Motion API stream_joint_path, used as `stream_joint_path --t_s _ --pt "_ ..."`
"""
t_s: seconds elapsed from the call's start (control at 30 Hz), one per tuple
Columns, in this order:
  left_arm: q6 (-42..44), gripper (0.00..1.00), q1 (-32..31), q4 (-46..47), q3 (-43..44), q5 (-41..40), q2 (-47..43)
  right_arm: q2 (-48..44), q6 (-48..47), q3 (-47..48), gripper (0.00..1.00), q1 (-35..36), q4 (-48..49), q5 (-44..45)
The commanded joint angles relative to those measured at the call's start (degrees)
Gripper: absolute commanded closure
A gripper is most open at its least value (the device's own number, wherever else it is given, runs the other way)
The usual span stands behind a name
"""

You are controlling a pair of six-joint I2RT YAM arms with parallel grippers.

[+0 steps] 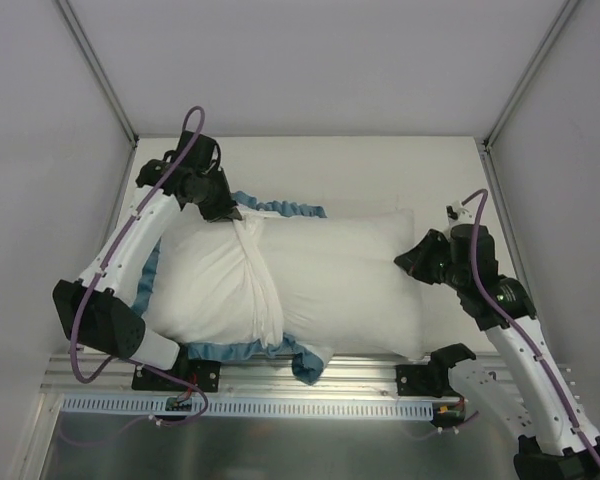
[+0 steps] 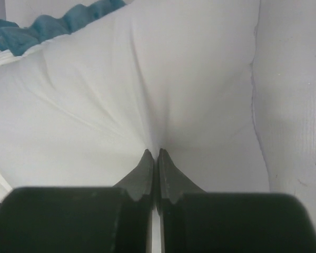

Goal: Remove the pillowcase from the pillow

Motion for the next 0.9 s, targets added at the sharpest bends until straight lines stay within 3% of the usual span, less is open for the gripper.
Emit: stream_joint_path --t_s 0.0,0.27,0.5,0.53,0.6,0.63,0.67,0.77,0.87 --pt "3.3 1.0 6.3 -0.8 3.9 -10.5 -6.6 -3.0 -3.3 2.9 0.99 -2.9 -14.4 13.4" --pt "0.4 1.0 6.2 2.5 5.9 -6.2 -1.8 1.2 -6.2 16.3 0.99 -2.9 -16.2 18.4" --pt "5.4 1.0 3.5 3.5 13.0 1.0 7.6 7.5 -10.1 24.8 0.99 -4.4 -15.7 22.4" --pt "6.2 0.77 3.1 3.5 13.4 1.6 8.0 7.5 -10.8 25.0 0.99 -4.4 -15.2 20.0" --pt "8.3 0.4 2.4 3.6 13.4 4.8 8.3 7.9 -11.9 25.8 0.73 -4.2 -14.4 15.6" --pt "9.2 0.21 2.0 3.5 13.8 4.9 8.0 8.2 -12.8 26.1 0.53 -4.0 -14.4 12.8" --pt "10.4 0.06 1.2 3.5 13.9 3.9 6.9 8.4 -13.3 26.4 0.26 -2.8 -15.3 12.8" --pt "11.4 0.02 -0.6 3.4 13.5 0.7 2.7 8.2 -15.5 26.4 0.04 0.3 -16.5 14.3" --pt "11.5 0.12 -6.9 2.5 11.6 -5.6 -1.9 8.6 -16.2 25.5 0.04 7.0 -17.9 16.5"
